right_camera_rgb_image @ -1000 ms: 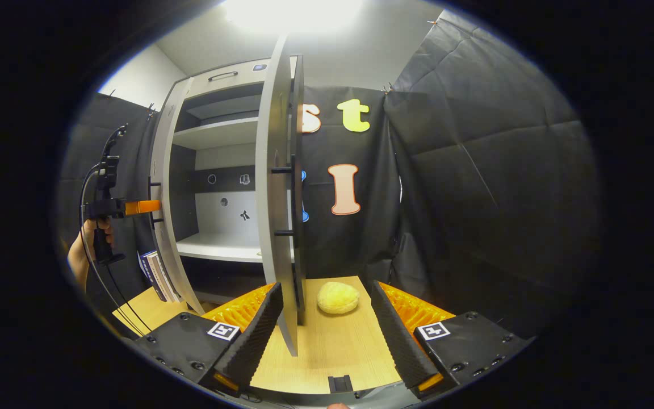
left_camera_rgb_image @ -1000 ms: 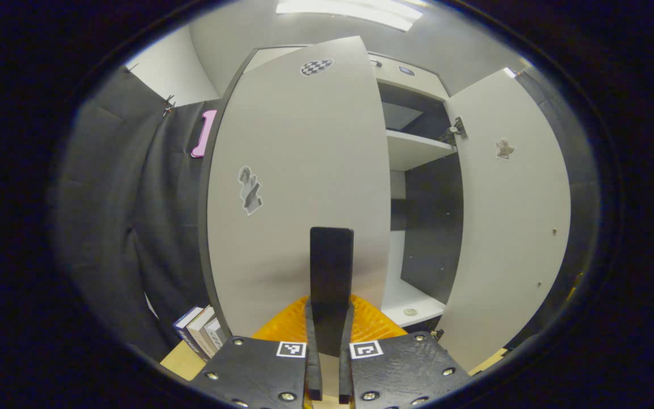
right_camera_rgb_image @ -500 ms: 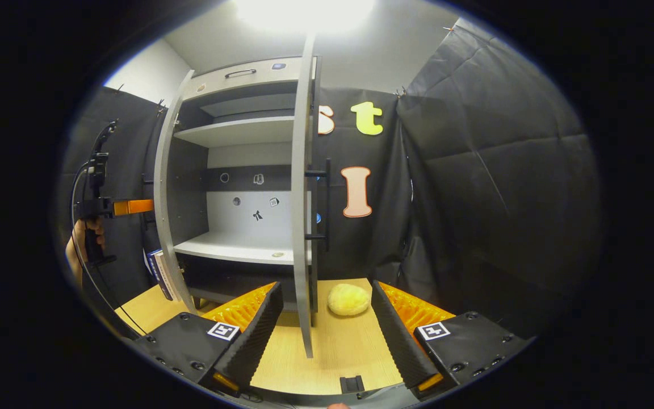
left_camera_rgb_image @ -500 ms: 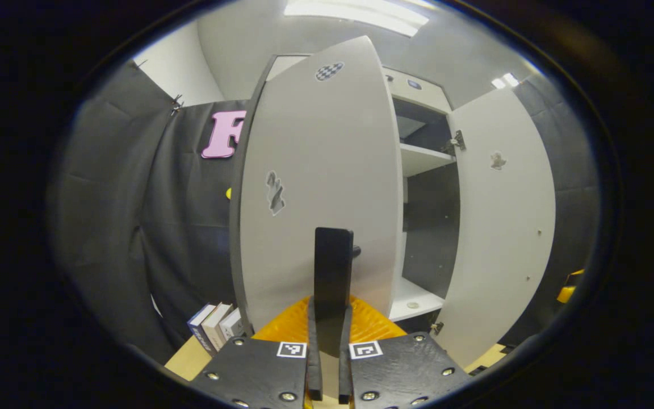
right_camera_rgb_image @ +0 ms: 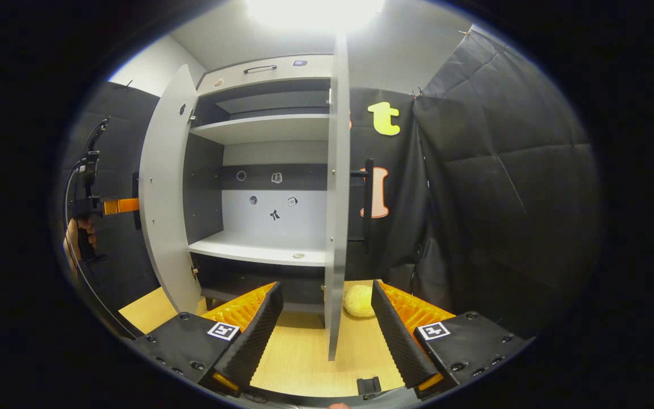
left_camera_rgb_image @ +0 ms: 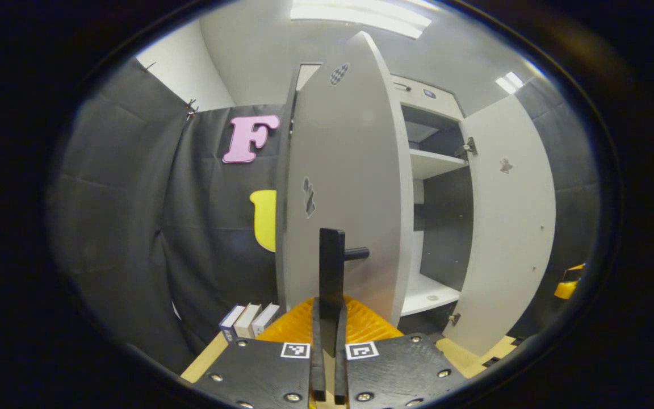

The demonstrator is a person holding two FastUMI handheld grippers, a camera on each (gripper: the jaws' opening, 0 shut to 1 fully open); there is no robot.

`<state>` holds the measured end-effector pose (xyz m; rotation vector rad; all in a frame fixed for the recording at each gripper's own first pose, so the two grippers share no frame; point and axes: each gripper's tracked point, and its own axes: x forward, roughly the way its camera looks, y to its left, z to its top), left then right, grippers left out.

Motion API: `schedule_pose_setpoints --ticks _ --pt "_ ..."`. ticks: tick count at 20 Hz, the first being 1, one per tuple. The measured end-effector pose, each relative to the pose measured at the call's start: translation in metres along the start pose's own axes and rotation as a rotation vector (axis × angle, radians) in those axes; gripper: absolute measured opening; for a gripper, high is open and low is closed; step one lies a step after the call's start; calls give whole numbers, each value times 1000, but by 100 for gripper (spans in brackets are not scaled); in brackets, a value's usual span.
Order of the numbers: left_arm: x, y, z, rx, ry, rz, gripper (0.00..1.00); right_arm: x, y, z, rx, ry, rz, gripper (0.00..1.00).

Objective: Open the right door of the double-door shoe cabinet with the right hand, and open the left door with the left hand.

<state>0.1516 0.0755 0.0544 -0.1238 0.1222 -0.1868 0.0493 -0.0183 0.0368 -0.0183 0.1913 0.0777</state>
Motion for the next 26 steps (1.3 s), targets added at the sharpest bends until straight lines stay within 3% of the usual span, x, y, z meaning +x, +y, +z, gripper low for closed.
schedule_pose_setpoints --ticks 4,7,8,11,19,26 --pt "-16 36 7 34 -11 54 7 6 22 -1 0 1 30 96" --pt "-25 74 14 116 -33 148 7 13 38 -1 -4 4 52 96" --pt "-26 85 15 124 -35 174 0 15 43 -2 -6 7 60 96" --pt "-23 76 8 56 -31 129 2 20 55 -1 -11 11 88 98" --pt "-41 78 0 85 -34 169 0 23 65 0 -24 6 108 99" --pt "-79 31 -6 24 -58 119 0 24 53 -2 -38 -7 90 99"
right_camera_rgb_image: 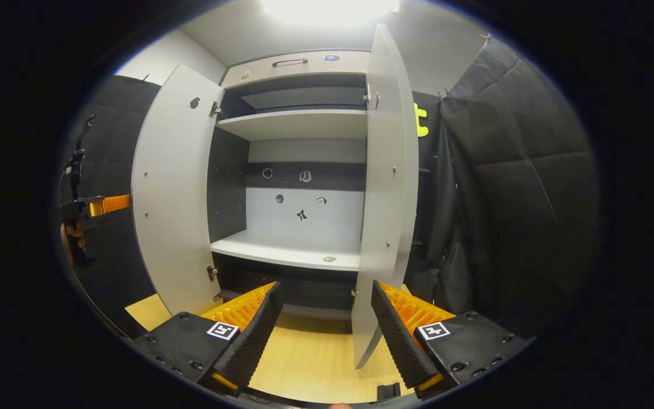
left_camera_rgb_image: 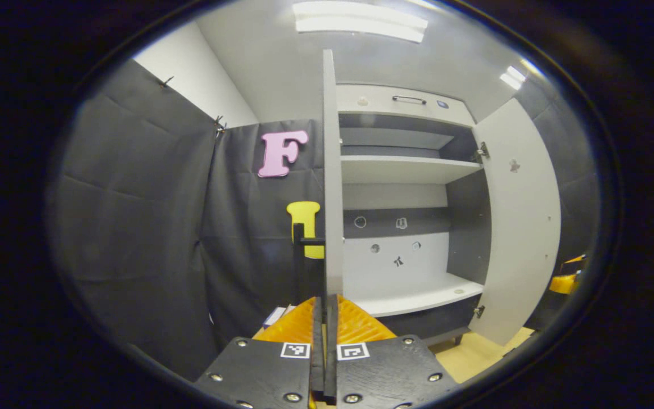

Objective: Open the right door of the double-door shoe cabinet with the right hand, and open the left door with the left hand.

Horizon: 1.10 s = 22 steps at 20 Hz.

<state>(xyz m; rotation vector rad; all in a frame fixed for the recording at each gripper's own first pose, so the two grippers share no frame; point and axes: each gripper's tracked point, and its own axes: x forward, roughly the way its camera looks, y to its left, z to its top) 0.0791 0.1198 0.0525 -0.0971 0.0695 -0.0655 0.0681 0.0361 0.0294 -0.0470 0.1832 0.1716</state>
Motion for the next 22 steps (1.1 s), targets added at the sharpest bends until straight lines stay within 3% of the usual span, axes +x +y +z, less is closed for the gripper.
schedule_pose_setpoints --ticks 10,14,15,18,19,22 --pt "-46 -54 -30 -16 -2 -20 0 -10 -14 -3 4 -39 -20 99" --pt "-62 -75 -40 0 -10 -25 7 -17 -21 2 -1 -74 -37 97" --pt "-65 -80 -41 8 -6 -27 5 -19 -22 2 5 -81 -39 99" --pt "-66 -88 -51 31 11 -11 35 -22 -24 3 35 -91 -45 99" --pt "-67 -90 -52 36 9 -3 34 -23 -27 1 41 -92 -49 99" --pt "-72 -91 -49 54 -7 10 80 -27 -32 0 49 -89 -60 97"
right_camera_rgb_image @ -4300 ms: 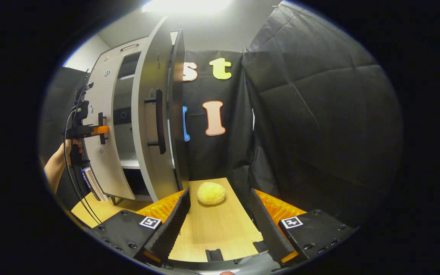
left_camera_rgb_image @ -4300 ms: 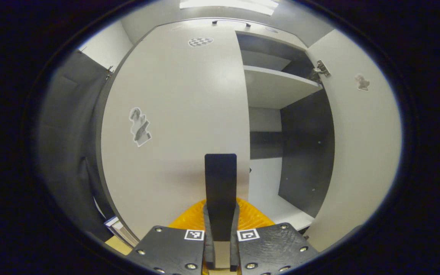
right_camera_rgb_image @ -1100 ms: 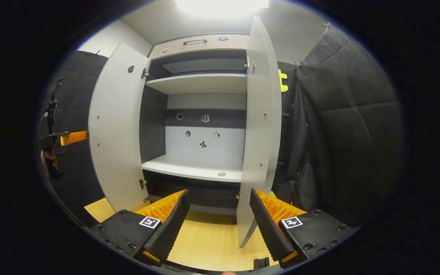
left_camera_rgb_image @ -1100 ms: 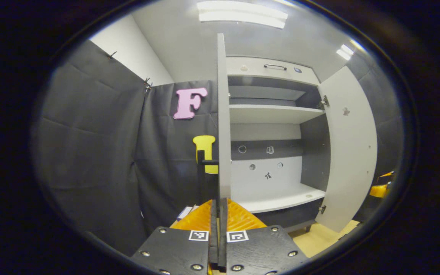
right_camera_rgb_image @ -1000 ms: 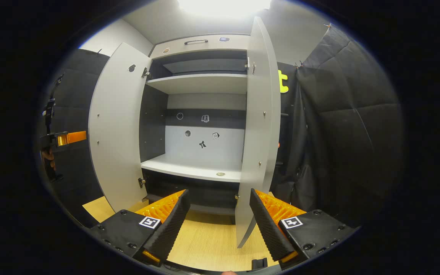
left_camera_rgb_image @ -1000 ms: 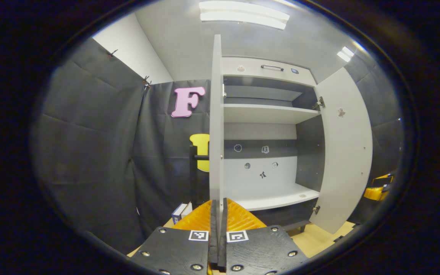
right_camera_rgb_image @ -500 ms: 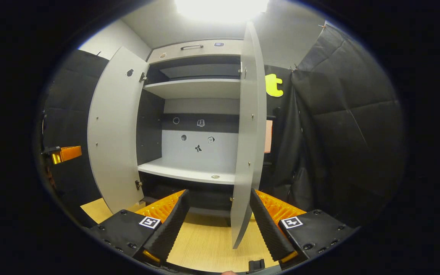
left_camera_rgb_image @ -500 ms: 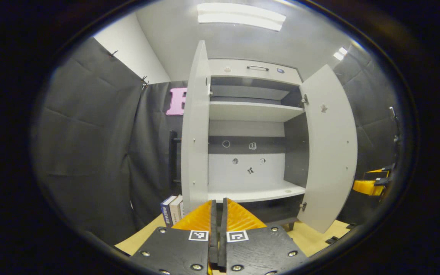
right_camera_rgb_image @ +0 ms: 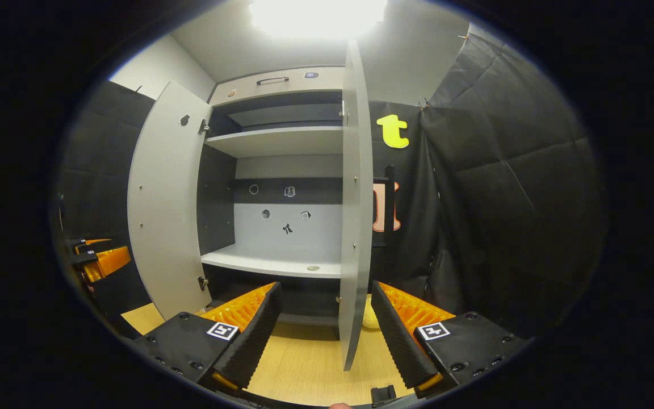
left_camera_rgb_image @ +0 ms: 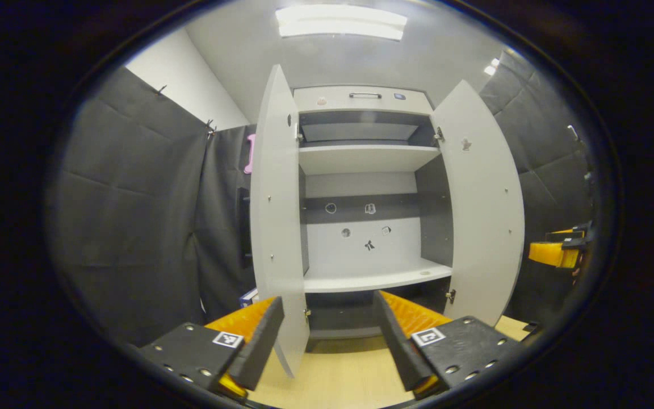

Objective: Open the right door of the double-door shoe cabinet with the right hand, and open the left door with the left hand.

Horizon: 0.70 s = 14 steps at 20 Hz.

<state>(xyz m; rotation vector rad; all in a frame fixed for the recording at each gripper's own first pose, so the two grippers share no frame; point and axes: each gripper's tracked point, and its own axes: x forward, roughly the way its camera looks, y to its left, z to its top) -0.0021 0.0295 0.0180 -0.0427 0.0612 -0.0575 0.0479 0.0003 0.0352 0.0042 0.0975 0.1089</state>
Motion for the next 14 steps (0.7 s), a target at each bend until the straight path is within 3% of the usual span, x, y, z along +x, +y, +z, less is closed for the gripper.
schedule_pose_setpoints --ticks 1,8,14 --pt "1 2 1 7 -6 14 96 -1 -2 0 2 -1 -4 99" --pt "-2 19 1 -9 -11 71 95 -3 -5 7 2 -21 -14 99" --pt "-2 22 2 5 -11 75 95 -3 -6 10 3 -30 -19 99"
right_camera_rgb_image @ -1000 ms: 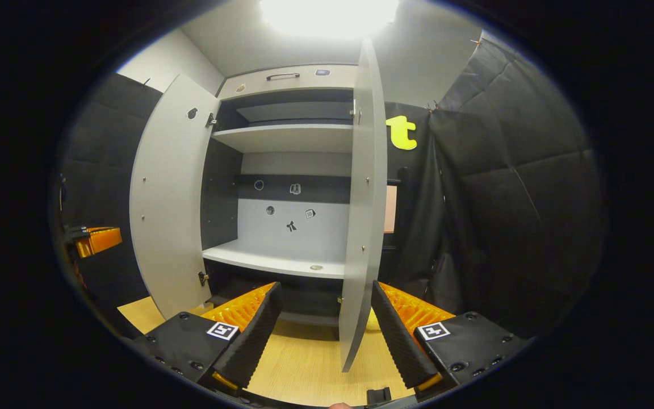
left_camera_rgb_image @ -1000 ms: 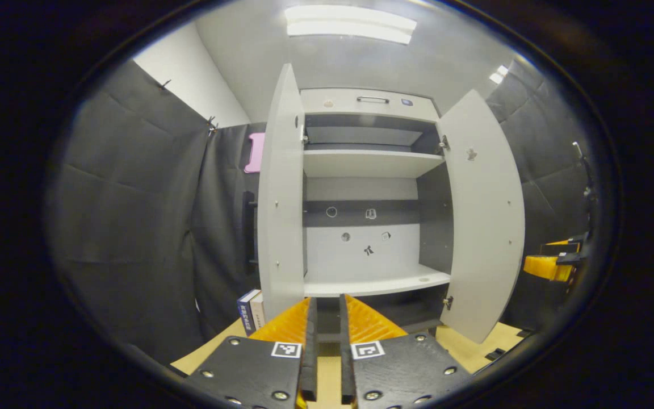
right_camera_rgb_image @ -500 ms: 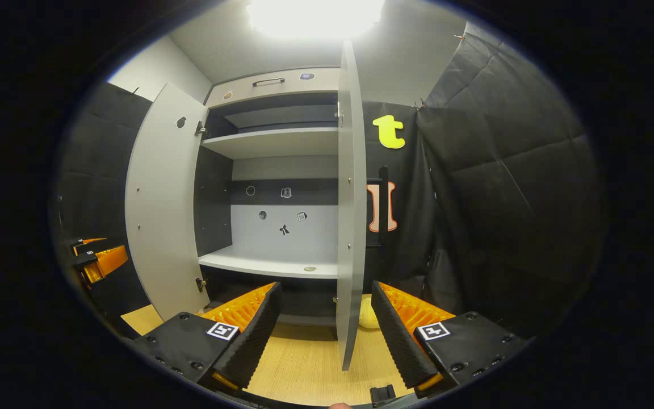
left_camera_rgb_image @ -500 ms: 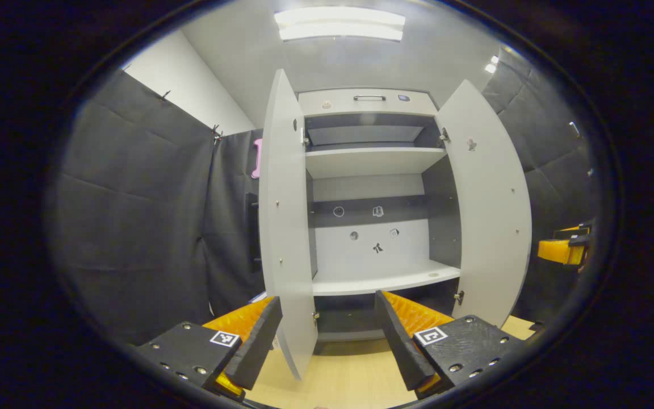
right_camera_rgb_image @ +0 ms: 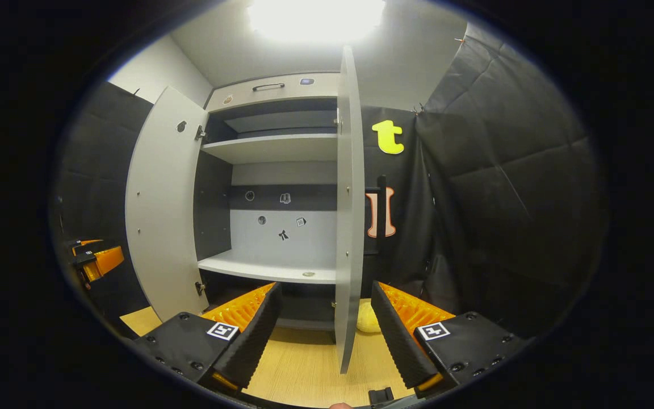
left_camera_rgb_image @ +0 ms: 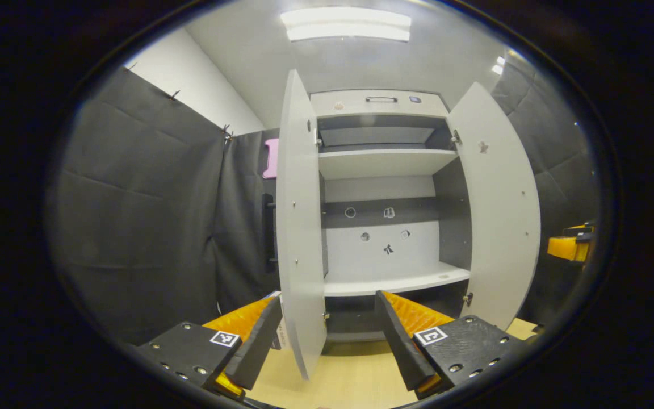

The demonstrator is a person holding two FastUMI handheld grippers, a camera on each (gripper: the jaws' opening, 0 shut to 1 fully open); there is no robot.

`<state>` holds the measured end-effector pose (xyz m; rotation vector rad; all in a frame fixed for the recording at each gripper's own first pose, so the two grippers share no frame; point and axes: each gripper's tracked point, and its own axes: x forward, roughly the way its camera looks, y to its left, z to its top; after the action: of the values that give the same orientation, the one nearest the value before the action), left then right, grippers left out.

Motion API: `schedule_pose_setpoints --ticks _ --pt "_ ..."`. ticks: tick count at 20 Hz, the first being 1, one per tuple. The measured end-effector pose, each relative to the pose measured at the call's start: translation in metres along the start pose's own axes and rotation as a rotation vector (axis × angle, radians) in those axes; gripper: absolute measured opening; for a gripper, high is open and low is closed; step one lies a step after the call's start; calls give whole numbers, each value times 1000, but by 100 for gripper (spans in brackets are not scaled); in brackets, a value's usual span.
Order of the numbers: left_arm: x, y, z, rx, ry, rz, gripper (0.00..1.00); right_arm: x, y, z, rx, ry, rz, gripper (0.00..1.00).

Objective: Open the right door of the double-door shoe cabinet with the right hand, and open the left door with the left hand.

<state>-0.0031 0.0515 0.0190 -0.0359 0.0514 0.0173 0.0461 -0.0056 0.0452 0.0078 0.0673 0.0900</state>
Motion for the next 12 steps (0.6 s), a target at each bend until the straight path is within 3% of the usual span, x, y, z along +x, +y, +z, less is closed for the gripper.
schedule_pose_setpoints --ticks 12 --pt "6 -6 1 23 -7 -19 96 2 -4 -3 7 2 -14 97"
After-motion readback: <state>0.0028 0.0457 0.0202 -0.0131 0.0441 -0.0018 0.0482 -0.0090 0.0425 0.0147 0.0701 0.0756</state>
